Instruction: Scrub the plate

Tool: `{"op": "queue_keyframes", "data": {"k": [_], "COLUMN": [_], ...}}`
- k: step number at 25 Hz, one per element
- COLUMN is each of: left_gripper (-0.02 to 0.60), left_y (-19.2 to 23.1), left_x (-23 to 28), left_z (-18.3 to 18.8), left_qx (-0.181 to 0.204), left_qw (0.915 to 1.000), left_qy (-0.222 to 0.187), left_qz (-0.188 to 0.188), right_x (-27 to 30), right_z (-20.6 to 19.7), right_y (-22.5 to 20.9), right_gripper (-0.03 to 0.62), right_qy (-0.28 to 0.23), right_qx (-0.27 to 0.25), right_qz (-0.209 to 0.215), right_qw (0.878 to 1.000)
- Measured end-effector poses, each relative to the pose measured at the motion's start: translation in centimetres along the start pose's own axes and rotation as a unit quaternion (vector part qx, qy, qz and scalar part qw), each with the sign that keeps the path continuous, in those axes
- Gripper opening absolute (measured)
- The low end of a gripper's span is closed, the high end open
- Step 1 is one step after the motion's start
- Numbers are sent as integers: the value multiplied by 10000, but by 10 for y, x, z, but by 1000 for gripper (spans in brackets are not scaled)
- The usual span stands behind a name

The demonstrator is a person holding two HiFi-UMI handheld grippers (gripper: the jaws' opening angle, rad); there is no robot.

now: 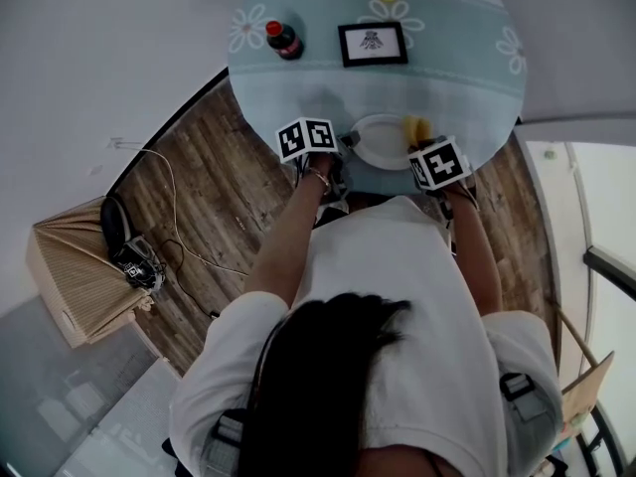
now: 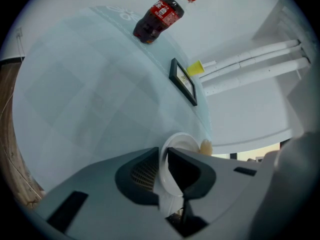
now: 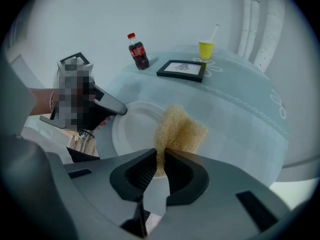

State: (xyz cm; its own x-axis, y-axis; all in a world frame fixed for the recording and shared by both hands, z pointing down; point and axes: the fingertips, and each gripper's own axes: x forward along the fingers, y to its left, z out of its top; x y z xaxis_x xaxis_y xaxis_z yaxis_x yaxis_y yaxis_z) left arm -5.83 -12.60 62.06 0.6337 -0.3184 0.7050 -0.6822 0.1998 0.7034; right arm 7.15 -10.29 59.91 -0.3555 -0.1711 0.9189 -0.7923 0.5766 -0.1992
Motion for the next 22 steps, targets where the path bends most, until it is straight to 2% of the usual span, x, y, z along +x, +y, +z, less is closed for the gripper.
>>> {"op": "queue_keyframes", "data": {"k": [2, 6, 18, 22], "left_gripper": [58, 60, 60, 60], "left_y": [0, 1, 1, 1], "left_x": [0, -1, -2, -2], "left_z": [-1, -1, -1, 0], "left_qx": [27, -168, -147, -143], "left_qw": [10000, 9998, 9998, 9998], "left_qy": [7, -35, 7, 40], "left_qz": [28, -53, -121, -107], "right_x": [4, 13, 29, 33], "right_z": [4, 14, 48, 56], "right_y": [1, 7, 28, 40], "right_gripper": [60, 60, 60, 60], "right_qy": [47, 134, -40, -19], "right_qx": [-83, -225, -269, -474], "right_qz": [27, 83, 386, 526], "right_qw": [10000, 9996, 9989, 9975]}}
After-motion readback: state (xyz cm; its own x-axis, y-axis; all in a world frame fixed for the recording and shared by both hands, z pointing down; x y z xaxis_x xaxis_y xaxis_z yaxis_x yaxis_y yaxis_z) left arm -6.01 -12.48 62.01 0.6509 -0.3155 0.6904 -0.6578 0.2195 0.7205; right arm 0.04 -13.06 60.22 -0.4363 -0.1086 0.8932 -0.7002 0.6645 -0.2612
